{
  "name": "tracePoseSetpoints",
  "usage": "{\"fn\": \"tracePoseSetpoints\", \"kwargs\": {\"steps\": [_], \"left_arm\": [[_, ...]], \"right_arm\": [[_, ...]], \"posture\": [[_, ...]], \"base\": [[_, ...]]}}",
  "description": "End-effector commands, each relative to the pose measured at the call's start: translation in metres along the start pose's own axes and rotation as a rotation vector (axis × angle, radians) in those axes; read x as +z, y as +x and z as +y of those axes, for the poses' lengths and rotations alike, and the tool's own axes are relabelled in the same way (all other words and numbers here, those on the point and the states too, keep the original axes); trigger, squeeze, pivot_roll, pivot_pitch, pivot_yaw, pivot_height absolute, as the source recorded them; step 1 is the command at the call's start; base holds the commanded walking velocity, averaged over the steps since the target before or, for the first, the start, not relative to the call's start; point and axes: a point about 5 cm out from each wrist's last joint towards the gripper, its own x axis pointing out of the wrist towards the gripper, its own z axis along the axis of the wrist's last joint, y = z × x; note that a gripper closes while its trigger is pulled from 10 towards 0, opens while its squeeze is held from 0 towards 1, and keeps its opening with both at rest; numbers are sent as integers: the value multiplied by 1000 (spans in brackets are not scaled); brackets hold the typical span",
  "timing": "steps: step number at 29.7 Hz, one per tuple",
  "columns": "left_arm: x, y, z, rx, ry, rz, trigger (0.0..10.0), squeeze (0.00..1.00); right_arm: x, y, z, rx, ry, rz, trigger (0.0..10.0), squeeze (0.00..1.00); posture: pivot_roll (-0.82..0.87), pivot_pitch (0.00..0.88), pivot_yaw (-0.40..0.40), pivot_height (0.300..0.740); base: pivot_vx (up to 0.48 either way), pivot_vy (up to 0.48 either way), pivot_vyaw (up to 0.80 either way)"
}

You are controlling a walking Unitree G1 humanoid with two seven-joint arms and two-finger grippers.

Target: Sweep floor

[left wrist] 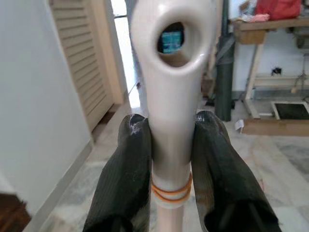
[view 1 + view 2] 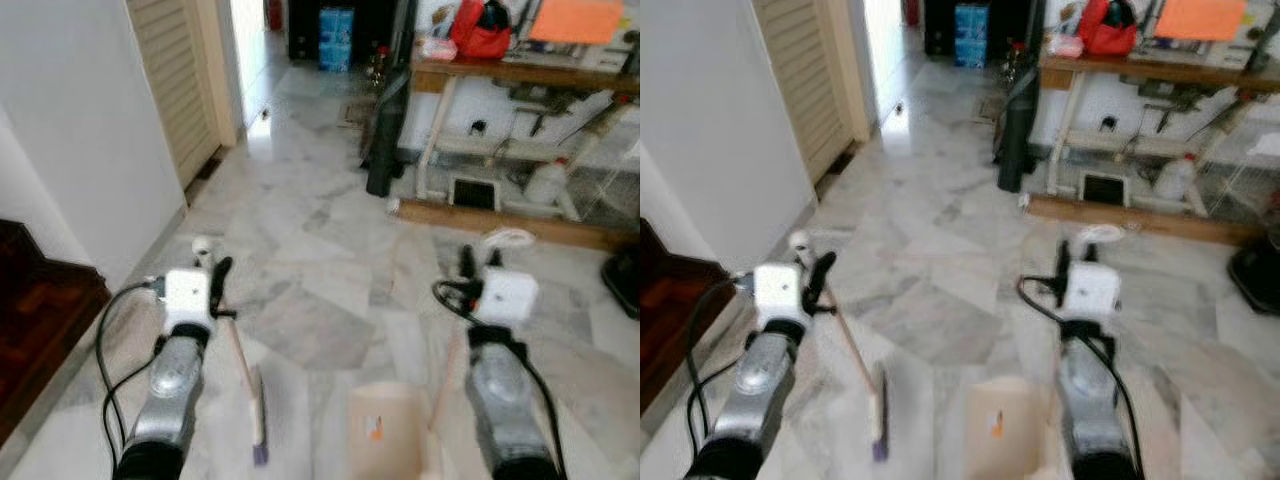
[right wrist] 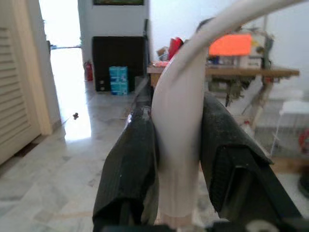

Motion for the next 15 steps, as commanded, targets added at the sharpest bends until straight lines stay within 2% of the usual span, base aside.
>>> {"fn": "tracePoseSetpoints", "kwargs": {"steps": [1,15], "left_arm": [[11,6,-3,-4,-1,-55,10000,0],[11,9,-5,2,-15,-58,10000,0]], "right_arm": [[10,5,-7,-25,1,-50,10000,0],[13,9,-8,-24,-5,-61,10000,0]], "posture": [[-66,0,25,740],[-107,0,18,740]], "base": [[345,0,0],[344,0,0]]}}
